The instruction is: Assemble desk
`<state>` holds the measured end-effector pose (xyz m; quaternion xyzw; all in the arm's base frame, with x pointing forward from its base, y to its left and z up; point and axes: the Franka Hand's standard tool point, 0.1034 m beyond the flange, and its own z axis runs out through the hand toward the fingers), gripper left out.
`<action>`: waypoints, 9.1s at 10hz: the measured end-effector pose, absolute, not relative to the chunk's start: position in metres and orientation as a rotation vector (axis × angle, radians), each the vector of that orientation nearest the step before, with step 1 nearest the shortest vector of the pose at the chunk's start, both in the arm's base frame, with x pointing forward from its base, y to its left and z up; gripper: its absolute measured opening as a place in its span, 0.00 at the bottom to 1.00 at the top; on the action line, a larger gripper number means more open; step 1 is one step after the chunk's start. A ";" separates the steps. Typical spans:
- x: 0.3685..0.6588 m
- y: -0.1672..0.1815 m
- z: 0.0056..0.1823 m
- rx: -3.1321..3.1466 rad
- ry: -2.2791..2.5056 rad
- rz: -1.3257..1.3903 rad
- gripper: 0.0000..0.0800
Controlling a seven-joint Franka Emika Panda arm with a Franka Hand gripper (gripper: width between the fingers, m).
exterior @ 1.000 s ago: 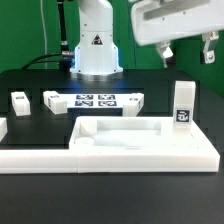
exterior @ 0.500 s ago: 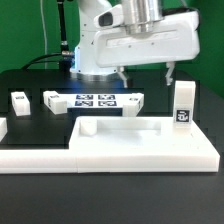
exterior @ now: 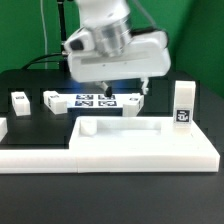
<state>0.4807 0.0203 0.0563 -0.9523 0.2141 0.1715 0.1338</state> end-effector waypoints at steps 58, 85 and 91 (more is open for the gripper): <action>0.643 -0.070 0.158 -2.985 0.456 -0.927 0.36; 0.638 -0.059 0.121 -2.984 0.559 -1.071 0.81; 0.639 -0.059 0.125 -2.869 0.725 -0.267 0.81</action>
Offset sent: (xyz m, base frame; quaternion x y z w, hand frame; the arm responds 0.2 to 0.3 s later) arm 0.0000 0.0000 0.0000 0.0000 -0.1938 0.0000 0.9810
